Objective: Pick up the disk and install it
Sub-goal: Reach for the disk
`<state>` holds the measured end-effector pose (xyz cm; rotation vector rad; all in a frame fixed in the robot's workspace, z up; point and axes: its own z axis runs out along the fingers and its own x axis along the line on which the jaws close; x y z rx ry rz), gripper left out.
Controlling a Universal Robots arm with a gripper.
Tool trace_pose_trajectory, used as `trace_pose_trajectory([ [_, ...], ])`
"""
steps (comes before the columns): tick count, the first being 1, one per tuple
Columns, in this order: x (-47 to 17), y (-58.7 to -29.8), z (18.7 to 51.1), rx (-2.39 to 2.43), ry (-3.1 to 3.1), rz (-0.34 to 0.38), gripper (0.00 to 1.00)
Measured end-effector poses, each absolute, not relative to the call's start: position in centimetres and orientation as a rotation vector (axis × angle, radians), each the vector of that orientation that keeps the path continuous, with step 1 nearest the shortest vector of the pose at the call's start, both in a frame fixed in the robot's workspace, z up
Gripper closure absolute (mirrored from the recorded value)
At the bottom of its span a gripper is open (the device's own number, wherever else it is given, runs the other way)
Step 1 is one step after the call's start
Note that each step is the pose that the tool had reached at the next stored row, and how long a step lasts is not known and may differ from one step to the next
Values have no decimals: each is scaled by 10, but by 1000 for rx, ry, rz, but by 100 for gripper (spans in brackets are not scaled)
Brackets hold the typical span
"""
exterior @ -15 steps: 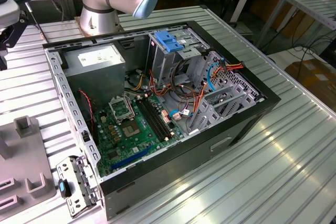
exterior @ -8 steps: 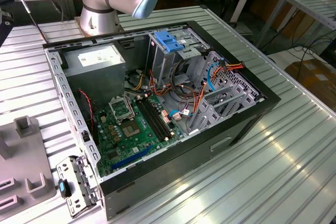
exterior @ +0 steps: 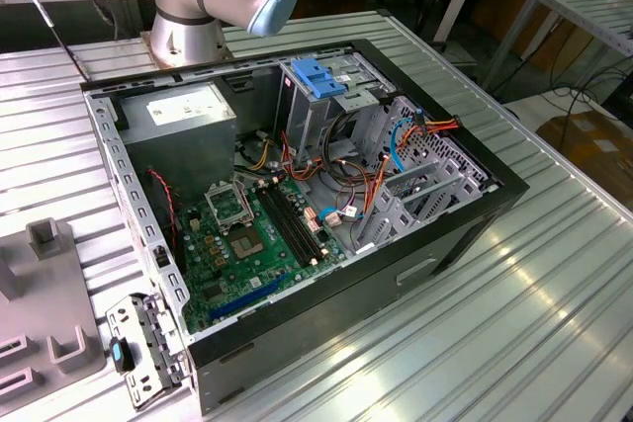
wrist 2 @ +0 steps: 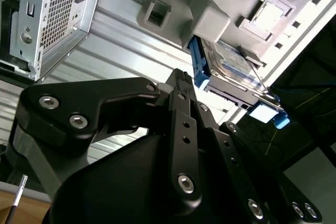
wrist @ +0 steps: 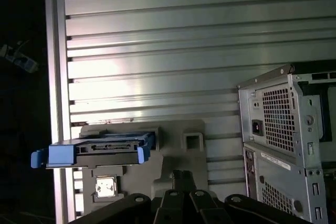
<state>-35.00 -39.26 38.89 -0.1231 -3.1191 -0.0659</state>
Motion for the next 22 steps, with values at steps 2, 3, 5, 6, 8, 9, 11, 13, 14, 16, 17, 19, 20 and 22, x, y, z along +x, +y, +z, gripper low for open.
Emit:
trace_pose_trajectory([
  [2, -357, -393, 389, -123, -3119, -66, 89],
  [3, -361, -392, 389, -123, -3119, -66, 89],
  [5, -371, -392, 388, -123, -3118, -66, 89],
  [6, -372, -392, 388, -123, -3118, -66, 89],
  [8, -377, -392, 388, -123, -3116, -66, 89],
  [9, -378, -392, 388, -123, -3115, -66, 89],
  [11, -378, -392, 388, -123, -3115, -66, 89],
  [13, -378, -392, 388, -123, -3115, -66, 89],
  [14, -379, -392, 388, -123, -3115, -66, 89],
  [16, -379, -392, 388, -123, -3115, -66, 89],
  [17, -379, -392, 388, -123, -3115, -66, 89],
  [19, -381, -392, 388, -123, -3115, -66, 89],
  [20, -382, -392, 388, -123, -3115, -66, 89],
  [22, -383, -392, 388, -123, -3115, -66, 89],
])
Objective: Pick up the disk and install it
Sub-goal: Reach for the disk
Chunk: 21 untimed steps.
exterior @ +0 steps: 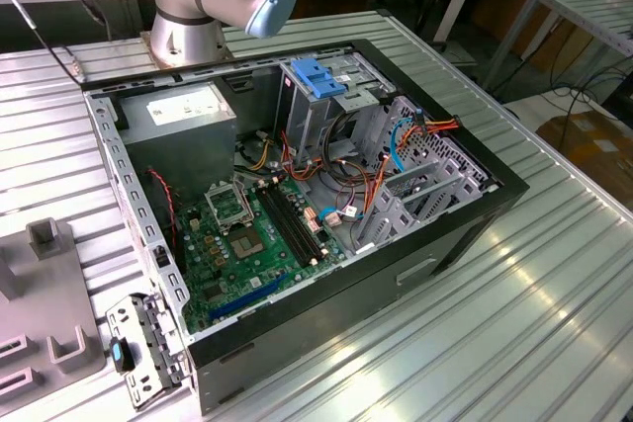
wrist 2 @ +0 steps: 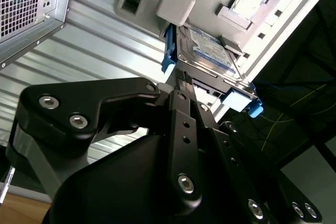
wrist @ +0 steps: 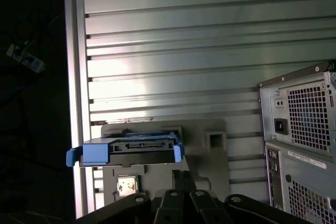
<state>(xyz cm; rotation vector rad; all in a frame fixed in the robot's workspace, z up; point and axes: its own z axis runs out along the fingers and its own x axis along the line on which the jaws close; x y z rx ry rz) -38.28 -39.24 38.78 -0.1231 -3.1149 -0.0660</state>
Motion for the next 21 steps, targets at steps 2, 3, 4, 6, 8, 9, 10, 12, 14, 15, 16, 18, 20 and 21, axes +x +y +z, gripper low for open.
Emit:
trace_pose_trajectory([
  [2, -384, -392, 388, -123, -3115, -66, 89],
  [3, -385, -392, 388, -123, -3115, -66, 89],
  [4, -386, -392, 388, -123, -3115, -66, 89],
  [6, -389, -392, 388, -123, -3114, -66, 89],
  [8, -391, -392, 388, -123, -3114, -66, 89],
  [9, -391, -392, 388, -123, -3114, -66, 89],
  [10, -392, -392, 388, -123, -3114, -66, 89],
  [12, -394, -392, 388, -123, -3114, -66, 89],
  [14, -396, -392, 388, -123, -3114, -66, 89],
  [15, -398, -392, 388, -123, -3114, -66, 89],
  [16, -401, -392, 388, -123, -3114, -66, 89],
  [18, -407, -392, 388, -123, -3114, -66, 89],
  [20, -416, -392, 388, -123, -3114, -66, 89],
  [21, -419, -392, 388, -123, -3114, -66, 89],
])
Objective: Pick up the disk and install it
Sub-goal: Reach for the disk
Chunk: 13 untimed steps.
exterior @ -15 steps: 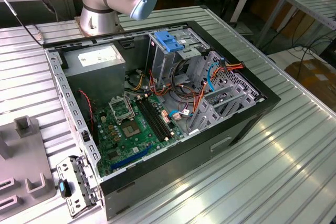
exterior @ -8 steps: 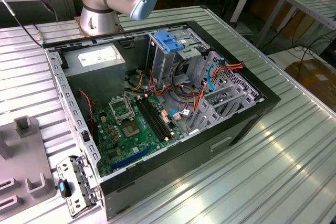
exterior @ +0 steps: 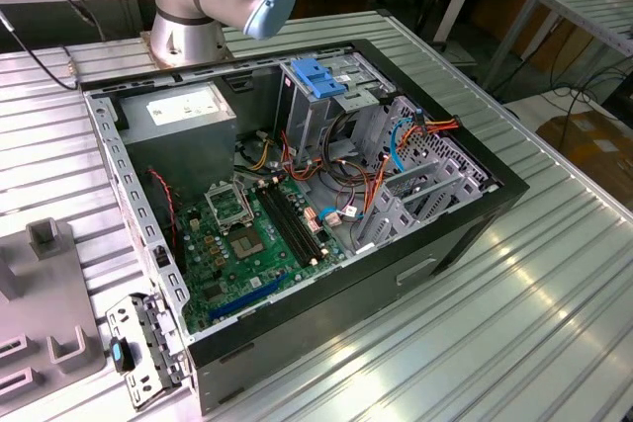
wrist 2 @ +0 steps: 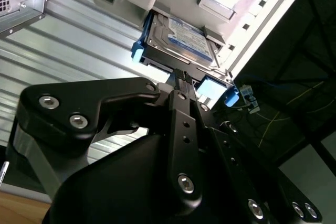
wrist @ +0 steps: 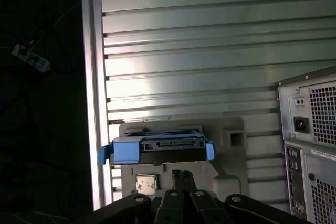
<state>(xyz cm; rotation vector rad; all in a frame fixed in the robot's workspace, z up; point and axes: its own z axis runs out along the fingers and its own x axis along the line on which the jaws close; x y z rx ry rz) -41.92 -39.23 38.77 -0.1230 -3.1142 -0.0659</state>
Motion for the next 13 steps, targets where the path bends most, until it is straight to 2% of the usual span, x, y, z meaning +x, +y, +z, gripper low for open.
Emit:
trace_pose_trajectory([
  [13, -459, -392, 387, -123, -3114, -66, 89],
])
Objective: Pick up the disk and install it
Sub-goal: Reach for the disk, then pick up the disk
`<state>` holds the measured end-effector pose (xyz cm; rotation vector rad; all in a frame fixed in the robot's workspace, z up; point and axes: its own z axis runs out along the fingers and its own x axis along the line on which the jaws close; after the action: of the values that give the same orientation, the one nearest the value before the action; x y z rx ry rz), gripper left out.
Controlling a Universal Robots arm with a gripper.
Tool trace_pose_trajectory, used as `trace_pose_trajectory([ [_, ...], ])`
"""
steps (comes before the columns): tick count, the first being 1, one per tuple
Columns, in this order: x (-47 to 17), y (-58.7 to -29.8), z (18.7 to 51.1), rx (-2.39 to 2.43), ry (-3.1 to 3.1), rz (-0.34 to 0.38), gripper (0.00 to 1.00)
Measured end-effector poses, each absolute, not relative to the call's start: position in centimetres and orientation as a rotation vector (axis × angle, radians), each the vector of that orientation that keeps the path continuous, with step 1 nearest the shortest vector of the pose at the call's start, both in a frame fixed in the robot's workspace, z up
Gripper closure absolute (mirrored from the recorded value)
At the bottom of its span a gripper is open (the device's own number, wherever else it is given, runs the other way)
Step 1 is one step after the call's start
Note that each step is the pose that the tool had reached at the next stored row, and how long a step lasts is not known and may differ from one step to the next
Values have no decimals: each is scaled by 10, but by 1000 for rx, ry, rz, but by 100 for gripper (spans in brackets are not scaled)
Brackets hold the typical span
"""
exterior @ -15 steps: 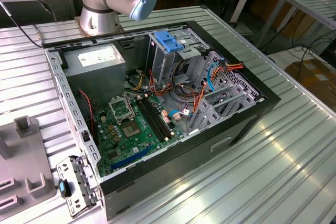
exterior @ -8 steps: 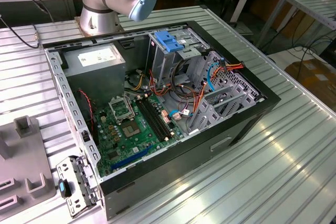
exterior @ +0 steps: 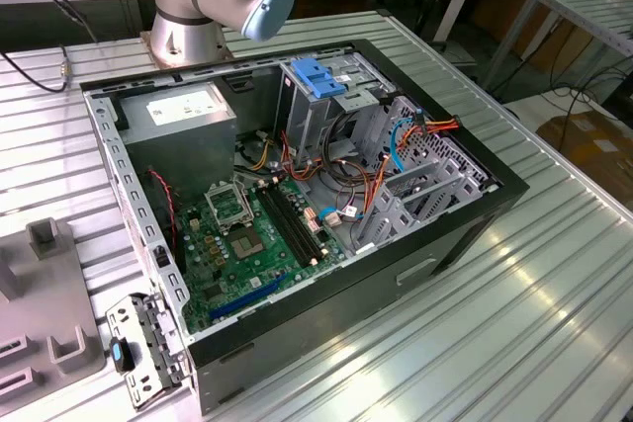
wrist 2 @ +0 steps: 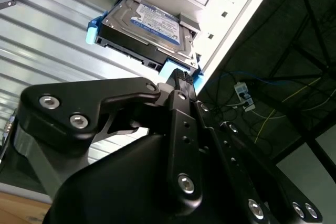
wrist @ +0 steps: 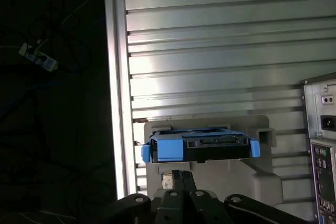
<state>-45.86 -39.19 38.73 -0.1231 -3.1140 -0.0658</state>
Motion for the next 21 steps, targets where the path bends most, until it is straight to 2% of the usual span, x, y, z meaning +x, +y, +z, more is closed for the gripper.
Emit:
trace_pose_trajectory([
  [21, -462, -392, 387, -73, -3115, -65, 89],
])
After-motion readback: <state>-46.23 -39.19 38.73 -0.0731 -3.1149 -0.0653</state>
